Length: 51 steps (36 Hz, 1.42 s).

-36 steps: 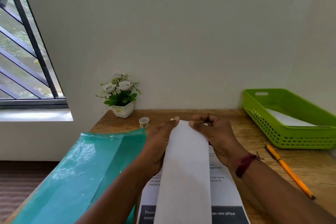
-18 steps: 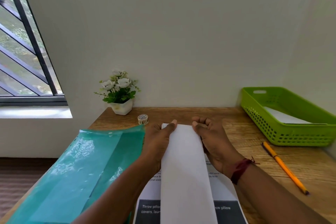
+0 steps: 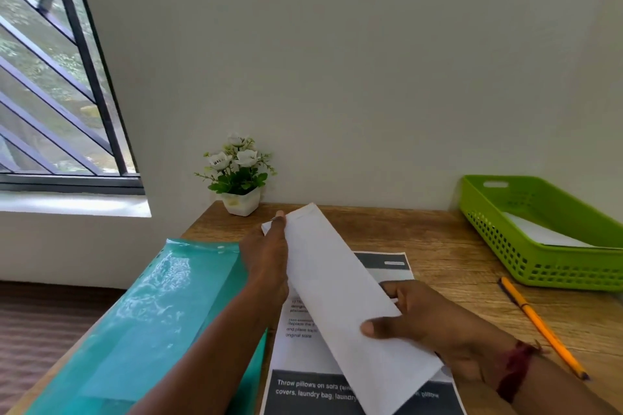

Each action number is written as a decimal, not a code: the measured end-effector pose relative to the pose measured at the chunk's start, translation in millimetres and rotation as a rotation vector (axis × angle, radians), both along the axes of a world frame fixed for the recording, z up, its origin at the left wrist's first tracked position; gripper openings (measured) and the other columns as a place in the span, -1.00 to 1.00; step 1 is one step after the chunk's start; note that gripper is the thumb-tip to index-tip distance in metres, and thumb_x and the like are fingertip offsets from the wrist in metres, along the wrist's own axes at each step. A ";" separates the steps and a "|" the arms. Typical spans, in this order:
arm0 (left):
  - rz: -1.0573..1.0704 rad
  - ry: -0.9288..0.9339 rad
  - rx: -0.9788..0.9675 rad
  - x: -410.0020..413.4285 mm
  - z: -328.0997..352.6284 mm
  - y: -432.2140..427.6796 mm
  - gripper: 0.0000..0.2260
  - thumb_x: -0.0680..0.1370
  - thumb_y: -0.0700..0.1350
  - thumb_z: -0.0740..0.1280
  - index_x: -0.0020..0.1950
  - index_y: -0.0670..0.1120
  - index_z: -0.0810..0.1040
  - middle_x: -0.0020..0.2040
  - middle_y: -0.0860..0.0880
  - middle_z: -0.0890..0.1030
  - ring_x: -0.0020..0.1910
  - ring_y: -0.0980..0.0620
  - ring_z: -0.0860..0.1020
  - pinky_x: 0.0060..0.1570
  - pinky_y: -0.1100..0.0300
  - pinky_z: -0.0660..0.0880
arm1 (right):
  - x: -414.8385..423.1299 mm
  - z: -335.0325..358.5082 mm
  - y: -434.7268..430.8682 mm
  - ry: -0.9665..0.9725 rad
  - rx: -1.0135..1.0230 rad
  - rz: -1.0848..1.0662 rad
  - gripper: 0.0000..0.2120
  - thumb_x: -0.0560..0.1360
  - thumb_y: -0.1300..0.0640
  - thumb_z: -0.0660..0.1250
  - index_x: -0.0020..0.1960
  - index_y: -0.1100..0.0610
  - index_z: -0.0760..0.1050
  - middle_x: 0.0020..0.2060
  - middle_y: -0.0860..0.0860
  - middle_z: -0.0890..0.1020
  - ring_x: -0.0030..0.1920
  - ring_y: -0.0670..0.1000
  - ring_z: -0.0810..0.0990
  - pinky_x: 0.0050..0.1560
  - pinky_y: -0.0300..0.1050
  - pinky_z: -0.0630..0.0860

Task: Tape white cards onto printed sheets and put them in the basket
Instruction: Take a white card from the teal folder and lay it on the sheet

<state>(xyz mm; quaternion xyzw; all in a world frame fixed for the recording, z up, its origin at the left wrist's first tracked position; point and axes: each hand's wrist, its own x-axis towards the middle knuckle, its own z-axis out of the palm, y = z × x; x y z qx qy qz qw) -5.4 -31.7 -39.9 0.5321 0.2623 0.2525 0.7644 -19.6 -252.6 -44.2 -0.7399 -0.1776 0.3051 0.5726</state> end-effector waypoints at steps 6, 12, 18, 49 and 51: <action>-0.189 -0.133 0.084 -6.4 14.2 7.8 -0.81 0.55 -0.06 0.40 0.03 -0.18 0.58 -0.06 -0.16 0.68 -0.12 -0.12 0.66 -0.15 -0.01 0.63 | 18.2 23.8 -24.3 -0.274 -0.126 -0.016 -0.76 0.38 0.19 0.52 0.04 0.13 0.64 -0.12 0.04 0.74 -0.13 0.04 0.72 -0.16 -0.12 0.62; -0.353 -0.205 0.587 -17.8 34.0 32.8 -0.88 0.49 -0.11 0.43 -0.08 -0.16 0.62 -0.11 -0.11 0.70 -0.10 -0.17 0.67 -0.01 -0.03 0.63 | 28.5 38.0 -49.7 -0.807 -0.229 -0.109 -0.84 0.44 -0.01 0.45 -0.27 0.03 0.64 -0.42 -0.09 0.63 -0.43 -0.17 0.54 -0.40 -0.28 0.33; -0.299 -0.215 1.167 -15.0 31.7 48.8 -0.96 0.46 -0.12 0.50 -0.12 0.00 0.69 -0.21 0.09 0.69 -0.23 0.13 0.64 -0.20 0.20 0.55 | 43.0 28.1 -57.3 -1.398 -0.232 -0.358 -0.84 0.44 0.01 0.39 -0.27 0.03 0.63 -0.45 -0.33 0.52 -0.38 -0.32 0.48 -0.36 -0.50 0.28; -0.967 0.392 1.734 -13.3 -12.3 -15.3 -0.46 0.68 0.12 0.02 0.61 -0.01 -0.03 0.61 -0.01 0.00 0.58 0.03 -0.08 0.52 0.06 -0.12 | 34.0 -35.2 -11.7 -0.917 -0.857 0.123 -0.24 0.50 -0.36 -0.25 0.59 0.00 -0.18 0.56 -0.11 -0.19 0.54 -0.09 -0.27 0.55 0.03 -0.18; -0.935 0.390 1.771 -13.0 -20.2 -25.0 -0.46 0.69 0.11 -0.02 0.61 -0.03 -0.10 0.62 -0.02 -0.05 0.58 0.03 -0.12 0.51 0.07 -0.17 | 32.6 -38.6 -3.4 -0.946 -0.836 0.098 -0.28 0.53 -0.32 -0.25 0.59 0.02 -0.17 0.57 -0.09 -0.17 0.55 -0.08 -0.25 0.55 0.04 -0.18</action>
